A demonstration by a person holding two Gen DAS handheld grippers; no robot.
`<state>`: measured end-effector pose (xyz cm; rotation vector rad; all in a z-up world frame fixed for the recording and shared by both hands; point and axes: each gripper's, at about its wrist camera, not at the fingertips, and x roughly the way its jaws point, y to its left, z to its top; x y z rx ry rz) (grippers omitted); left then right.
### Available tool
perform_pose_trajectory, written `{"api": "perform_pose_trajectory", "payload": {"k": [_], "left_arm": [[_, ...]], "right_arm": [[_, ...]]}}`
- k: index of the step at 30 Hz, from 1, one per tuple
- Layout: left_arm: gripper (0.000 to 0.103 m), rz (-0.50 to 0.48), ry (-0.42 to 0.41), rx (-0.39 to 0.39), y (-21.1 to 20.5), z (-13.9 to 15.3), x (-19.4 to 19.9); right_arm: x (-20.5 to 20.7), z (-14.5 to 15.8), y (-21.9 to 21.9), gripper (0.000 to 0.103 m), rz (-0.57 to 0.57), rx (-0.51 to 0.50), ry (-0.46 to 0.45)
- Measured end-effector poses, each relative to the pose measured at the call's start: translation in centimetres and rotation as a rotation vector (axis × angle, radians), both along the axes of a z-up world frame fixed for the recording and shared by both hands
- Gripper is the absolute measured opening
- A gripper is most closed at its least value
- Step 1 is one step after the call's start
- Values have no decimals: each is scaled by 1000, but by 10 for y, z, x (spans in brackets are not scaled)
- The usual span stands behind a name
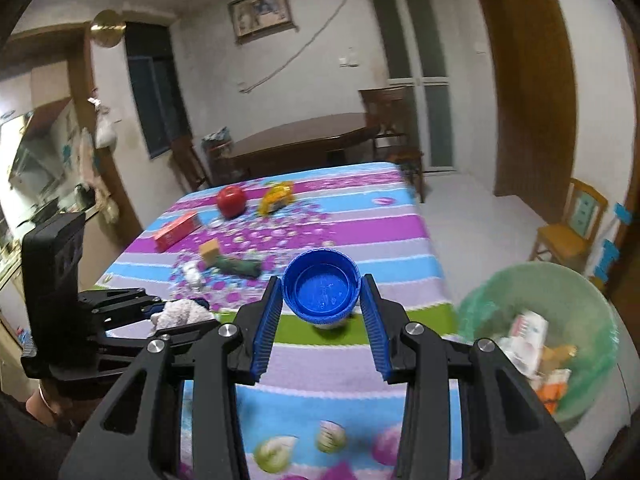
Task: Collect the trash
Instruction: 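Carry the white cloth and blue cap with both grippers over the green bin, then open both grippers to drop the cloth and cap into the bin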
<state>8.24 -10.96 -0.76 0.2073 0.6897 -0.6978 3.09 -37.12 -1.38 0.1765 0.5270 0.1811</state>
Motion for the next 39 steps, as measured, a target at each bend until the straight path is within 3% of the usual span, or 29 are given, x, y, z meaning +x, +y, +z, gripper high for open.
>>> {"api": "perform_pose_trajectory", "payload": {"k": [12, 17, 21, 26, 31, 39], "left_arm": [[34, -191, -35, 57, -155, 10, 24], [34, -266, -20, 72, -212, 13, 42], [34, -316, -46, 81, -258, 19, 54], [34, -342, -34, 88, -297, 12, 67], [34, -348, -6, 121, -323, -13, 71], [34, -353, 24, 147, -330, -43, 74]], "right_arm": [[-23, 2, -105, 39, -220, -66, 60], [-19, 6, -137, 39, -267, -103, 104], [-12, -3, -168, 39, -292, -76, 165], [-7, -20, -191, 39, -334, -76, 216], [-4, -38, -207, 39, -357, -69, 255], [1, -50, -217, 39, -362, -54, 285]]}}
